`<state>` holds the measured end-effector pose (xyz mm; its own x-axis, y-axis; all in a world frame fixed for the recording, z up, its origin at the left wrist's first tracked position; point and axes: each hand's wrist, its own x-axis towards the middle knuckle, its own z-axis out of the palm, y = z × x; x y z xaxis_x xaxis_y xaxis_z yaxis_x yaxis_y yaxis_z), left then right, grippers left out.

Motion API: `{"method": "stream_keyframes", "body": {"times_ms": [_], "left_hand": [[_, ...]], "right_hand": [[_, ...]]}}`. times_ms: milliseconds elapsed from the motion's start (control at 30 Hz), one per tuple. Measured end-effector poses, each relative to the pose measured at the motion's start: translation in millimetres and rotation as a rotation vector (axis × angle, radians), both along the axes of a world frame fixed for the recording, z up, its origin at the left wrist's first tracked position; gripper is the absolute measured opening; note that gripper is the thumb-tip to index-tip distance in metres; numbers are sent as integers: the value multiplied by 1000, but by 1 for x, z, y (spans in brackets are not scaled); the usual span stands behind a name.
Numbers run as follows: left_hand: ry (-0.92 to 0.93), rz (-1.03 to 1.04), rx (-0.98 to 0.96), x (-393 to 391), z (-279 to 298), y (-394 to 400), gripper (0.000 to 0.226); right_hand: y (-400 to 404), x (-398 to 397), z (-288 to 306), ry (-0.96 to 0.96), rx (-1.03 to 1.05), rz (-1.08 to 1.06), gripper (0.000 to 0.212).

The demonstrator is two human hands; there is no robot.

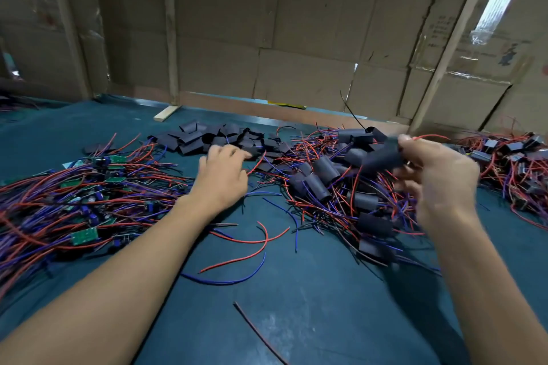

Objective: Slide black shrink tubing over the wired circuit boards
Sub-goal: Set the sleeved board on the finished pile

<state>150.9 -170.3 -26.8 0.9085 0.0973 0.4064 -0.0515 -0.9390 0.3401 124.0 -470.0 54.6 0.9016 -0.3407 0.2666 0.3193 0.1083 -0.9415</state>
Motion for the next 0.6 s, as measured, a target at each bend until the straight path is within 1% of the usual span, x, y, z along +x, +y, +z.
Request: {"method": "stream_keyframes", "body": {"times_ms": [33, 100, 133, 200, 267, 300, 333, 367, 400, 433, 467, 533, 600], "left_hand": [[73, 116, 8, 3, -4, 2, 46], [137, 213, -39, 9, -6, 2, 51], [150, 216, -22, 11, -6, 1, 51], [185, 211, 56, 13, -6, 0, 47], [204, 219, 105, 12, -4, 1, 43], [201, 224, 122, 10, -2, 1, 41], [198, 224, 157, 7, 2, 1, 40], [197, 210, 207, 5, 6, 1, 40], [201, 184, 255, 2, 10, -1, 39], [206, 147, 281, 0, 13, -2, 36], [215, 107, 283, -2, 17, -3, 33], [239, 59, 281, -7, 23, -6, 23], [222, 59, 365, -12, 28, -10, 18]], "right_hand": [[-8, 4, 0, 32, -89, -68, 21], [-25, 10, -1, 98, -265, -210, 32], [-34, 12, -3, 152, -391, -255, 37], [-48, 14, -7, 316, -696, -262, 43], [-51, 14, -11, 484, -935, -246, 37], [-50, 14, -13, 528, -997, -253, 36], [-48, 15, -14, 552, -1022, -276, 44], [-45, 16, -15, 558, -1005, -308, 62], [-43, 18, -16, 528, -957, -351, 78], [-39, 18, -15, 462, -909, -398, 88], [-34, 17, -15, 363, -865, -440, 89], [-23, 15, -17, 110, -746, -503, 74], [-8, 10, -20, -156, -659, -516, 57]]}}
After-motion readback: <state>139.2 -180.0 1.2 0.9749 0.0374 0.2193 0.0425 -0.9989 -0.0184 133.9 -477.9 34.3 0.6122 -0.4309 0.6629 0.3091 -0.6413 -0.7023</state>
